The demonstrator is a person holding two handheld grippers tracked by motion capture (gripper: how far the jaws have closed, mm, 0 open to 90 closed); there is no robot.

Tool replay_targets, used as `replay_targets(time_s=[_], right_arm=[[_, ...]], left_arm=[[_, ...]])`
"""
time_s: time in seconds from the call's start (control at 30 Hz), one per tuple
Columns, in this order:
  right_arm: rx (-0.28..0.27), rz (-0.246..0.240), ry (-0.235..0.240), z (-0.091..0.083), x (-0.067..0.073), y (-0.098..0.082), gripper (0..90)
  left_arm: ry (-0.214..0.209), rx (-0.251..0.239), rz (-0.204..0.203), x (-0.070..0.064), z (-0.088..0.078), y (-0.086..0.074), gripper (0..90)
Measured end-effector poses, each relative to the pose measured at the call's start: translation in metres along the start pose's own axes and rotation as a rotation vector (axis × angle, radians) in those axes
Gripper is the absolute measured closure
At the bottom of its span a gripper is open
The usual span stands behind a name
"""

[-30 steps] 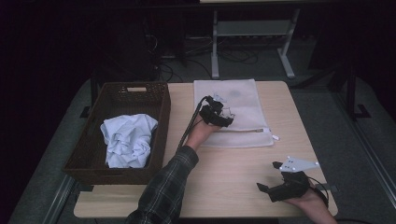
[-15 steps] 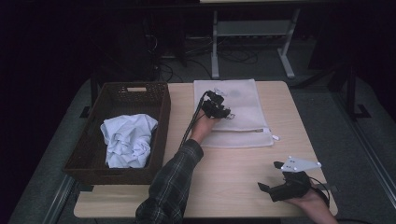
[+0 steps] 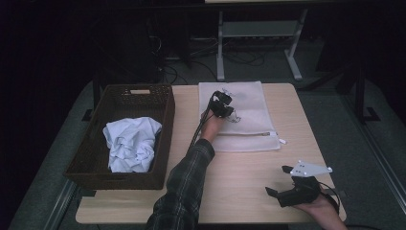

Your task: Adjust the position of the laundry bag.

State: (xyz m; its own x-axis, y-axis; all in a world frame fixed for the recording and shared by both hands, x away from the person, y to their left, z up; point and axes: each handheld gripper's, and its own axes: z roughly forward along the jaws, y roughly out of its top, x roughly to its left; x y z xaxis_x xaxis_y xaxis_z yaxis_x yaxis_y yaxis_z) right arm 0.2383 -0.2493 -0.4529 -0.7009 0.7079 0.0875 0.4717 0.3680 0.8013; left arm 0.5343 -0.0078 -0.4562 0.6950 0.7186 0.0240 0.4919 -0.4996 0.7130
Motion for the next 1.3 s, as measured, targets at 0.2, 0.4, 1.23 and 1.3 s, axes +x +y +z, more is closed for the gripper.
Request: replay_targets(time_s=[0.2,0.4,1.23,1.3], right_arm=[[-0.004,0.003,-0.008,-0.002,0.0,-0.001,0.0],[-0.004,0.004,-0.012,-0.004,-0.001,-0.002,0.0],[-0.013,-0.006,-0.026,-0.009,-0.001,-0.003,0.0],[-0.015,-0.006,-0.026,-0.009,-0.001,-0.003,0.0]], left_arm=[[0.009,0.021,-0.009,0.002,0.012,0.0,89.8],[0.001,0.042,-0.004,0.001,0.017,-0.002,89.9],[-0.084,0.066,0.041,-0.014,0.004,-0.011,90.0],[-0.087,0.068,0.045,-0.017,0.003,-0.012,90.0]])
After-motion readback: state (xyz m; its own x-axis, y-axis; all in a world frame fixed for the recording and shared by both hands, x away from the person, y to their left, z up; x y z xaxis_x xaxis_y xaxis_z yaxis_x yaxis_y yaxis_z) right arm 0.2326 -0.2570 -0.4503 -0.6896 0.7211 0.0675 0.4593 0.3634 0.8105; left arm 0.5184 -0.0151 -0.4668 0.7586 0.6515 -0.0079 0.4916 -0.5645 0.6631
